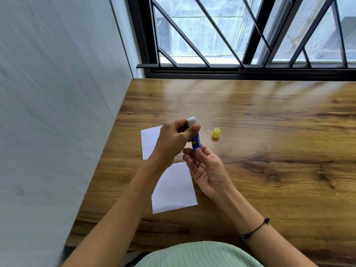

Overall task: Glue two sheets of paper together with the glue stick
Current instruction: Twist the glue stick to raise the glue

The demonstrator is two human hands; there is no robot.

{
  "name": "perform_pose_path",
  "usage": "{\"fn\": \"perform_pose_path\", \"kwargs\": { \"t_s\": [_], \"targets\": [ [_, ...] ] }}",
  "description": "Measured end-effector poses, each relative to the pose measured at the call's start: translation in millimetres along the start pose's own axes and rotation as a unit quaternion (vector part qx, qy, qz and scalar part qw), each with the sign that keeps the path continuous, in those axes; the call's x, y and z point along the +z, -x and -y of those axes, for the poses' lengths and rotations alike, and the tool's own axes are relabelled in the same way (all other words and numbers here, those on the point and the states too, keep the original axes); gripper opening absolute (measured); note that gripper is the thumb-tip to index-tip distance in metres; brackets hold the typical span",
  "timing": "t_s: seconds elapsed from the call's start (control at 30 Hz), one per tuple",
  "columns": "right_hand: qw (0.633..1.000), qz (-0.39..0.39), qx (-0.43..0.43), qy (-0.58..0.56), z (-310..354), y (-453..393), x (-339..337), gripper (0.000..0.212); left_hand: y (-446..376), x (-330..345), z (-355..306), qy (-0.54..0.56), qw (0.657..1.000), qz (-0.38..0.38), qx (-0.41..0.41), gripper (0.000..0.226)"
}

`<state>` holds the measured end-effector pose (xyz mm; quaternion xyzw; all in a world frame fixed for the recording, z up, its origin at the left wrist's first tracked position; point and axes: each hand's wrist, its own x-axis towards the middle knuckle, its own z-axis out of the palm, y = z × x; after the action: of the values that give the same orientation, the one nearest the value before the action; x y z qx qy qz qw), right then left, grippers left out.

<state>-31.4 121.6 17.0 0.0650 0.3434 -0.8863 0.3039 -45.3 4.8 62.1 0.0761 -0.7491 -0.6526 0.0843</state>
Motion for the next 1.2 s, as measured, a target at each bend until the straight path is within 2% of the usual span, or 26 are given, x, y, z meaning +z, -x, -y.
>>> {"fn": "perform_pose_path", "kwargs": {
  "t_s": [0.07,0.27,0.5,0.7,0.87,0.97,1.07,1.2],
  "targets": [
    [1.000,-0.004,0.006,-0.006,0,0,-1,0.020,0,1,-1,0.001,1.000,0.001,-0.002,0.013],
    [1.000,-0.006,0.014,-0.002,-1,0,-1,0.036,0,0,-1,-0.003,1.000,-0.008,0.000,0.021],
    [1.000,0.012,0.007,0.005,-2,-2,-1,0.027,4,-2,-1,-0.008,1.000,-0.014,-0.002,0.021],
    [1.000,0.019,-0.001,0.023,-2,0,-2,0.030,6,-2,-1,-0.006,1.000,-0.021,-0.008,0.026],
    [0.994,0.060,-0.062,0.073,0,-4,6,0.044,10,-4,-1,0.115,0.988,-0.044,-0.095,0.022],
    [0.988,0.049,-0.108,0.094,4,-9,14,0.027,18,-1,1,0.167,0.975,-0.032,-0.145,0.021],
    [0.990,-0.004,-0.124,0.074,5,-18,23,0.009,23,1,5,0.213,0.966,-0.012,-0.149,0.021],
    [0.985,-0.065,-0.146,0.070,13,-33,35,0.007,26,-8,6,0.186,0.963,-0.004,-0.195,0.028]
  ]
}}
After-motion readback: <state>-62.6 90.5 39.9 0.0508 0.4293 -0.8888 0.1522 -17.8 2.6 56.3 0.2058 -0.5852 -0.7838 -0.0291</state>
